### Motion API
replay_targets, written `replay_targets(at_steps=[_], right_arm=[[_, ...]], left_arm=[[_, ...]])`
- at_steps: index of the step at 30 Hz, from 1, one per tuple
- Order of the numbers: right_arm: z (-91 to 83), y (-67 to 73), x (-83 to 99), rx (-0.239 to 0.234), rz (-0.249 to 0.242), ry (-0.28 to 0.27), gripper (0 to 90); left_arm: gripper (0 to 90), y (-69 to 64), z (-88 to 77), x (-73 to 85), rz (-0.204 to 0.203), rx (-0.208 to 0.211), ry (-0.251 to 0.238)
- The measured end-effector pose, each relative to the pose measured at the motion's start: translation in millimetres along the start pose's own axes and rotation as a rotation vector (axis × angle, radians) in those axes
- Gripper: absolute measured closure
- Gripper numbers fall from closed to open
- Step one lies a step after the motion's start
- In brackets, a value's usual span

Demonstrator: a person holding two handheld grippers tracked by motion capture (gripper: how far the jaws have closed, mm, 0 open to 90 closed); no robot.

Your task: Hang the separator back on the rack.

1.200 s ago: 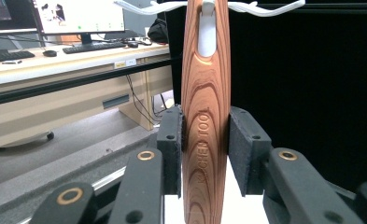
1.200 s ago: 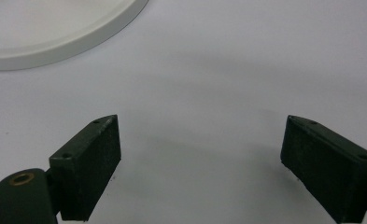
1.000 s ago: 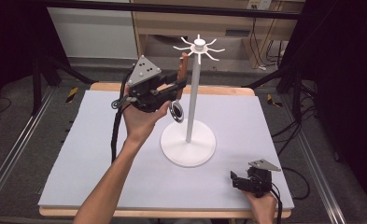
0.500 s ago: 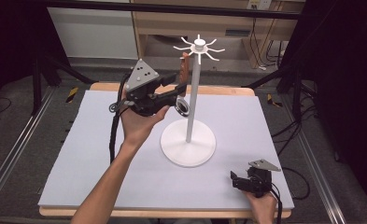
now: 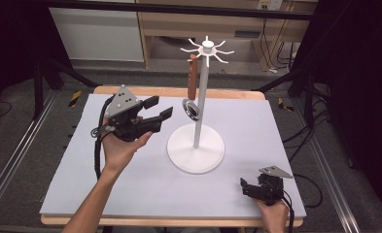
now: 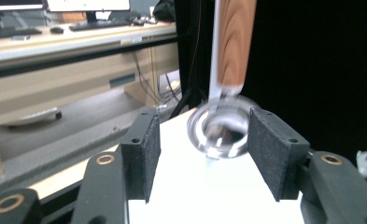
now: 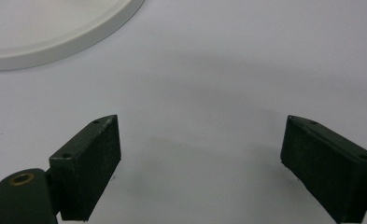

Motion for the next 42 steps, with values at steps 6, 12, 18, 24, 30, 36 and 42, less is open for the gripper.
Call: replay_targets(at_steps=[6, 12, 18, 24, 30, 36, 42], right_arm=[[-0.1, -0.9, 0.2, 0.002, -0.007, -0.002, 12.6], [-0.4, -1.1, 0.5, 0.005, -0.003, -0.002, 12.6], [-0.6, -1.6, 0.7, 0.006, -0.003, -0.004, 12.6], [-1.3, -1.2, 1.0, 0.009, 0.002, -0.001, 12.6], [-1.4, -0.9, 1.1, 0.016, 0.0, -0.002, 12.6], [-0.9, -0.5, 1.2, 0.025, -0.01, 0.003, 12.7], [-0.4, -1.6, 1.4, 0.018, -0.004, 0.009, 12.5]], left_arm=[[42.1, 12.1, -8.7, 31.6, -0.016, -0.024, 0.044], [40.6, 23.2, -10.9, 61.1, -0.046, -0.043, 0.093], [39.3, 34.5, -13.6, 89.7, -0.067, -0.064, 0.144], [38.4, 48.4, -20.3, 112.8, -0.085, -0.095, 0.162], [36.3, 62.4, -26.7, 135.9, -0.101, -0.135, 0.198], [35.0, 78.4, -34.7, 161.8, -0.122, -0.182, 0.243], [33.7, 92.0, -43.8, 179.6, -0.135, -0.235, 0.266]])
Point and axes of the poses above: each handheld gripper's, and its own axes: z roughly forward along the jaws, x roughly out of its underside, y roughly to its left, the point moved 2 cm from there along z, roughly forward along the jaws, and after that the axes turned 7 degrees about -z, right-handed, at the moved point
